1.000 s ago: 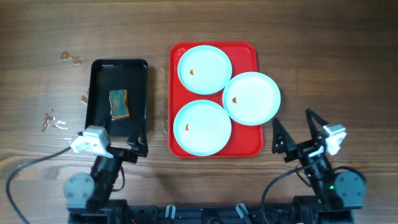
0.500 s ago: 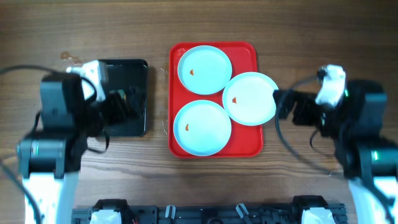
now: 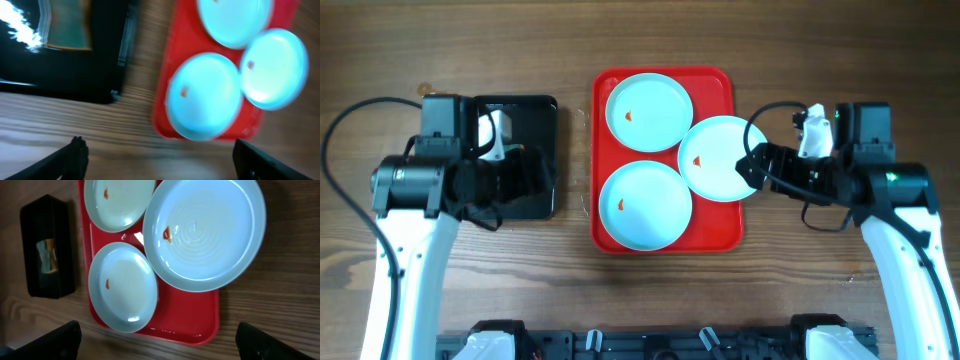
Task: Clean dirty plates on tray and stack at the side
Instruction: 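Reach left gripper to the sponge and right gripper to the right plate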
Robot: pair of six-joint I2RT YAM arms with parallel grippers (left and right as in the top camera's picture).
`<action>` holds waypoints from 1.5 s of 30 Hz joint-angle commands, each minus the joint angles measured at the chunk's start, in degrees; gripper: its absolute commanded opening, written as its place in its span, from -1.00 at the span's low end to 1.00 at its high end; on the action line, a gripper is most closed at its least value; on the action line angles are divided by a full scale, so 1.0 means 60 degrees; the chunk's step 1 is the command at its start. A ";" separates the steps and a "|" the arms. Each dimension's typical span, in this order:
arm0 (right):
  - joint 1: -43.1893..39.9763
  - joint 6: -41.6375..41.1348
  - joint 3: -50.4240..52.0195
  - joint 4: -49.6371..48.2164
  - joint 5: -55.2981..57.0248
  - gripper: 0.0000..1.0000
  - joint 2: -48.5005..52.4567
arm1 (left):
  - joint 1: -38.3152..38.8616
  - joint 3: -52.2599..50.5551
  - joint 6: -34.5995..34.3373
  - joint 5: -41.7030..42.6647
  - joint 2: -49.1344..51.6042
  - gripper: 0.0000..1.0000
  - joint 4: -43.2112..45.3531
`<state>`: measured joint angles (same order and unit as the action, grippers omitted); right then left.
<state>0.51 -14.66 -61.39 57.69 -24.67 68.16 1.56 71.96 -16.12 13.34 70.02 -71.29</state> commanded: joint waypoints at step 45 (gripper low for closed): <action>0.0047 0.0084 0.0648 -0.0499 -0.0903 0.73 -0.1104 | -0.0076 -0.2634 0.1654 -0.3537 0.3646 -0.30 0.6193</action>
<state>0.51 -13.65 -57.78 55.00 -28.95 61.43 1.45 55.16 -6.31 -7.55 92.86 -33.98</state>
